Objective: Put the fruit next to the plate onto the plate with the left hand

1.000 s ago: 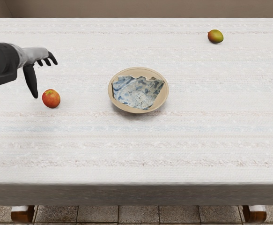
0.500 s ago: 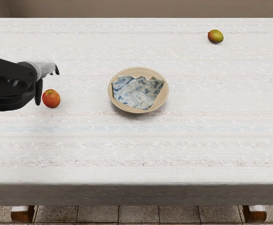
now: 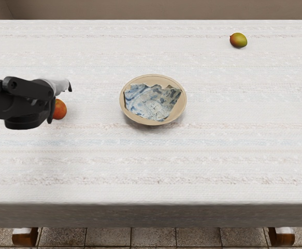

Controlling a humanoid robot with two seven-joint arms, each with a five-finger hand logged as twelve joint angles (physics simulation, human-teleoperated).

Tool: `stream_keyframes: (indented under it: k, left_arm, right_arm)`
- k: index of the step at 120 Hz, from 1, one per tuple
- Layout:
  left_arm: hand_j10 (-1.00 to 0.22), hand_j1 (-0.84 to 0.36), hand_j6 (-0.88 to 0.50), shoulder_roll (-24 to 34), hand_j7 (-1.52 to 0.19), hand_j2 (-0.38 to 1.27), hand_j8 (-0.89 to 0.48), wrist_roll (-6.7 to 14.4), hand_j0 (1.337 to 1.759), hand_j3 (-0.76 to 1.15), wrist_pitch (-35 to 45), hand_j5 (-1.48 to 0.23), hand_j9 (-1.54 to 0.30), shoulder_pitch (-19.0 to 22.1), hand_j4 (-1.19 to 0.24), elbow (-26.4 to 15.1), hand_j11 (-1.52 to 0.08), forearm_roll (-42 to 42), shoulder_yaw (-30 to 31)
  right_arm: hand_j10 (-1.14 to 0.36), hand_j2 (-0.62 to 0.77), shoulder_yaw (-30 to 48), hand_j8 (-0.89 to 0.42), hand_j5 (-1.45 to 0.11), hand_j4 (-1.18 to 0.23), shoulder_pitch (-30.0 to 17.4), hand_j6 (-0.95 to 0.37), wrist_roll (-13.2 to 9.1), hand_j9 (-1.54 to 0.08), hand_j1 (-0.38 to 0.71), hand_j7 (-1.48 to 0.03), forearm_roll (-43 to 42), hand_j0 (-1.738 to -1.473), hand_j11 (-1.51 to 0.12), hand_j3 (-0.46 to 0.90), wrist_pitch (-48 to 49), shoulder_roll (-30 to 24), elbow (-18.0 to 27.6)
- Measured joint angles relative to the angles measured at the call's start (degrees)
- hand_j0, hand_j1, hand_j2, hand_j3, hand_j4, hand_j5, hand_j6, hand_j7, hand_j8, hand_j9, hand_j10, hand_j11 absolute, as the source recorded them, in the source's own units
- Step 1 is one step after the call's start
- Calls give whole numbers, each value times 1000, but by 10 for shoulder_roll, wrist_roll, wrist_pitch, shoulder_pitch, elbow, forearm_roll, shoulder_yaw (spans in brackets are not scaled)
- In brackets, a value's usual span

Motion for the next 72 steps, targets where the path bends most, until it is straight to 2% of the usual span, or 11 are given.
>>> stream_keyframes:
  k: [37,72]
  left_arm:
    - [-255,45,-255,-17,-330,51,-255,-2,1658,0,-46,-330,-330,30,-255,53,-330,0,-11]
    - [-329,-44,-329,-32,-427,66,-329,-3,1658,0,-53,-427,-427,57,-329,98,-427,4,-15]
  right_arm:
    - [-35,-7,0,-35,-45,-35,0,-35,0,-45,-308,-45,0,-1658,-45,0,0,0,0]
    - [-35,-7,0,-35,-45,-35,0,-35,0,-45,-308,-45,0,-1658,-45,0,0,0,0]
